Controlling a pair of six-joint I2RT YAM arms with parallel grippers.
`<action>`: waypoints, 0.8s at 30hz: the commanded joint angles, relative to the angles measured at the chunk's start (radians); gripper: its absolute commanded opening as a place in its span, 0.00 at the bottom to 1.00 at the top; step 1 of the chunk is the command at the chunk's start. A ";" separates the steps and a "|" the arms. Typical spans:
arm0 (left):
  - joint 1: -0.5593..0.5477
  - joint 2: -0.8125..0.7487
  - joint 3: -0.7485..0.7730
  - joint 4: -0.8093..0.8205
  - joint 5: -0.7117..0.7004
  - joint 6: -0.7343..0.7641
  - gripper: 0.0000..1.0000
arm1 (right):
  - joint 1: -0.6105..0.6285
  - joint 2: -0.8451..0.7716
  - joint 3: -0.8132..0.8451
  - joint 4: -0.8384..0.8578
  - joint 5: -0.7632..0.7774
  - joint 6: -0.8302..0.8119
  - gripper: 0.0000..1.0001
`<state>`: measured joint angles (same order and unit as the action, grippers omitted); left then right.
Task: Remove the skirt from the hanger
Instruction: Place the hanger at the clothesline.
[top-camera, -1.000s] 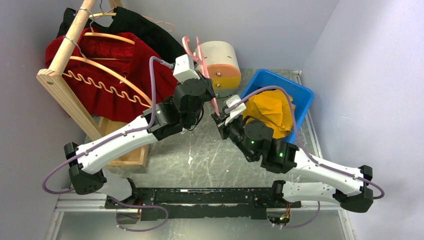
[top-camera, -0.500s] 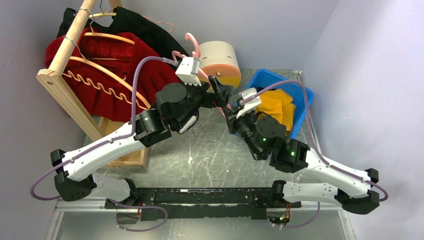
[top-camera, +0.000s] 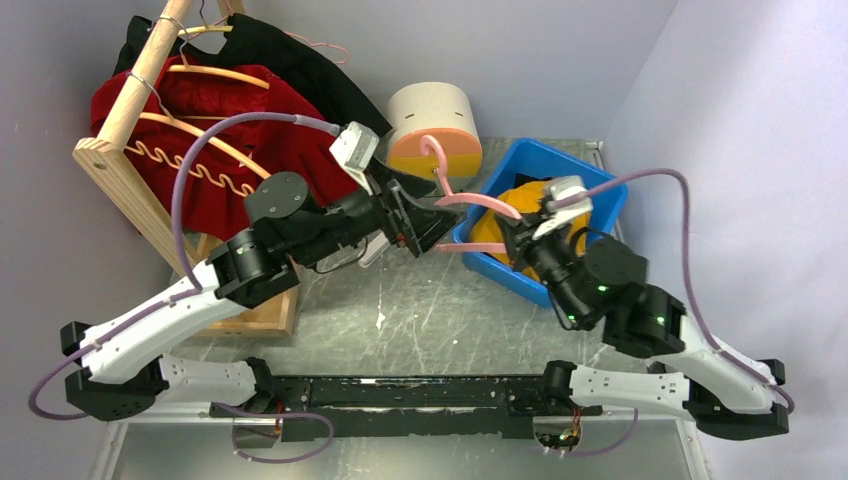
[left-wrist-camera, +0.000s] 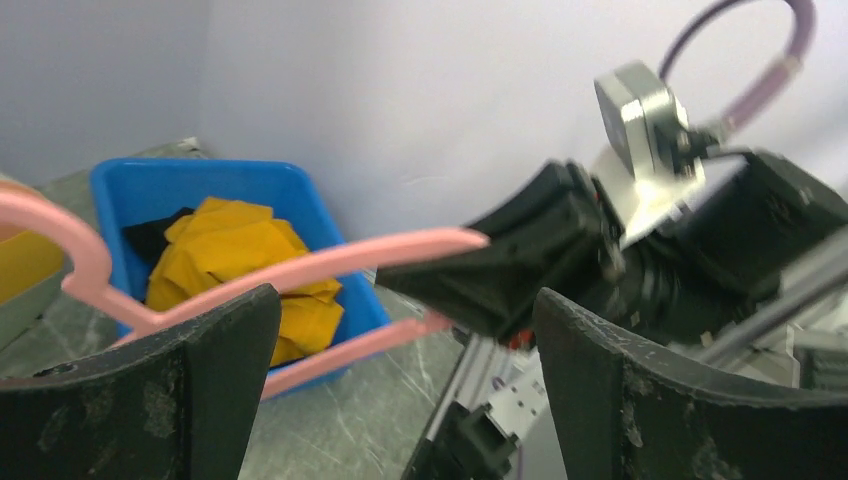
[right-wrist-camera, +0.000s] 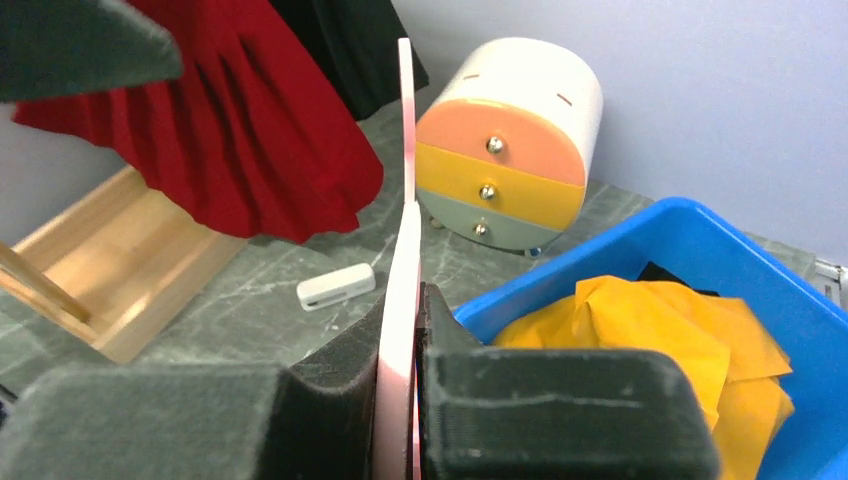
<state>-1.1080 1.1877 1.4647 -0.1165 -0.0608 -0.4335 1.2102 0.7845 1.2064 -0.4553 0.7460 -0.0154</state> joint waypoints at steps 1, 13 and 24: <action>-0.004 -0.062 -0.054 0.020 0.179 -0.003 1.00 | 0.002 -0.082 0.055 -0.064 -0.023 0.035 0.00; -0.005 -0.105 -0.165 0.015 0.391 -0.027 1.00 | 0.001 -0.123 0.000 0.144 -0.215 0.042 0.00; -0.134 -0.120 -0.142 -0.038 0.360 0.148 0.98 | 0.001 0.052 -0.015 0.400 -0.371 -0.049 0.00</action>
<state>-1.2125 1.1175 1.2953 -0.1509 0.3340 -0.3908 1.2102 0.7677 1.1931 -0.2222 0.4187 -0.0040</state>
